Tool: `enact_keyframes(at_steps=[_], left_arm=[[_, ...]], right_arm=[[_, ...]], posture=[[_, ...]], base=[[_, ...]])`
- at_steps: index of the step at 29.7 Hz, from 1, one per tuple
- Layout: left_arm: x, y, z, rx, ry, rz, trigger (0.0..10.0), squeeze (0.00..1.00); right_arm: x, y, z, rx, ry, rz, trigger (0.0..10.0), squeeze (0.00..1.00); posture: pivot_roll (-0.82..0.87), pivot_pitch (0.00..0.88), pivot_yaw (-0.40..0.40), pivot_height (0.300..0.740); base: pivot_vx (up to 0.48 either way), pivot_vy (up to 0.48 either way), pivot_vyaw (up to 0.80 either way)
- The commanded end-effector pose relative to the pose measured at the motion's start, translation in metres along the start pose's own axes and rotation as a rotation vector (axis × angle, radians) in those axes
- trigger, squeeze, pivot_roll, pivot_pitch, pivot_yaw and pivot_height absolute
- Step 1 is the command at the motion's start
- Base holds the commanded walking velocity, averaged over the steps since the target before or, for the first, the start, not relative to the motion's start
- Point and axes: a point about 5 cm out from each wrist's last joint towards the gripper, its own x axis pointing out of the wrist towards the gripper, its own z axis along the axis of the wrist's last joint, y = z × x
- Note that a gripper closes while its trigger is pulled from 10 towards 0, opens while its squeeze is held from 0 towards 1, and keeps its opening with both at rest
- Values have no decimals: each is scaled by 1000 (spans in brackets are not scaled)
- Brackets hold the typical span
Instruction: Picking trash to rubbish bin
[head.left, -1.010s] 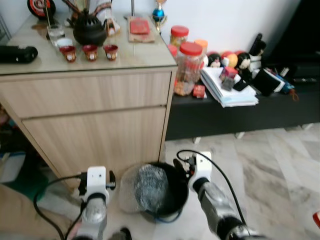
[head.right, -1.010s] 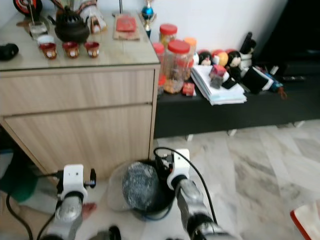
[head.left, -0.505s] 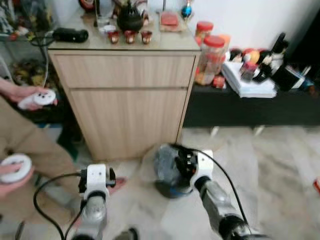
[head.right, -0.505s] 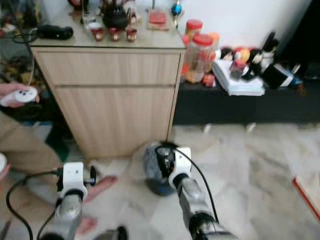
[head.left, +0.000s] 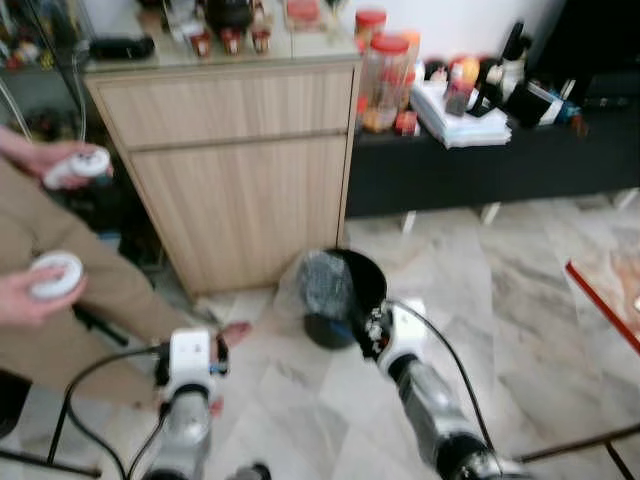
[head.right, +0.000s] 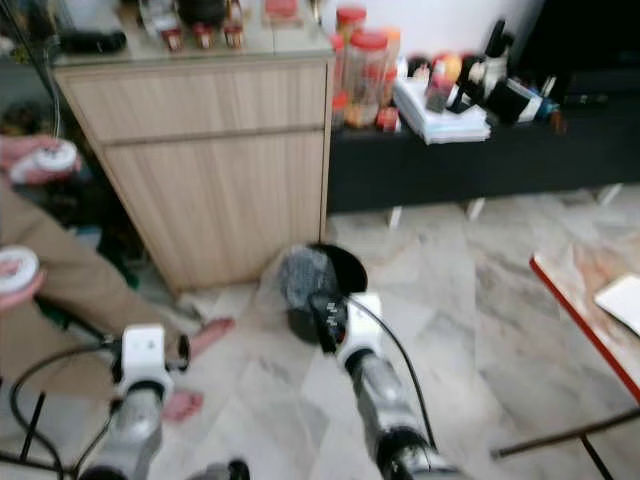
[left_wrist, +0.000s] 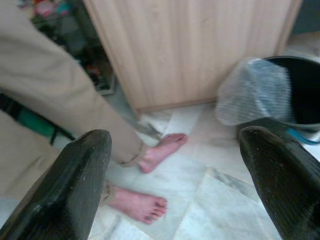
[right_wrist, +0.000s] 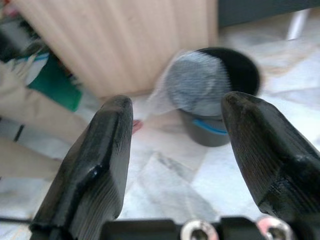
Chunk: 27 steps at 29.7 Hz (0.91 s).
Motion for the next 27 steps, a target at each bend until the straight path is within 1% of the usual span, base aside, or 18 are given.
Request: enact_keyframes(at_steps=[1,10,18,27], left_arm=[[1,5,-1,13,11,9,10000,0],[0,1,1,-3,-6,-3,10000,0],[1,2,4,10,-23,-14,10000,0],[-2,3,3,20,-37,-31,10000,0]], right_arm=[[3,6,3,2,-12,12,10000,0],[1,4,3,-3,-28,12,10000,0],[1,5,3,-2,-37,6,10000,0],[-2,12,-3,-20,-53,24,10000,0]], posture=[[34,117,-56,740],[28,139,-53,740],[30,146,-43,740],[19,174,-27,740]], base=[[0,0,0],[0,0,0],[0,0,0],[0,0,0]])
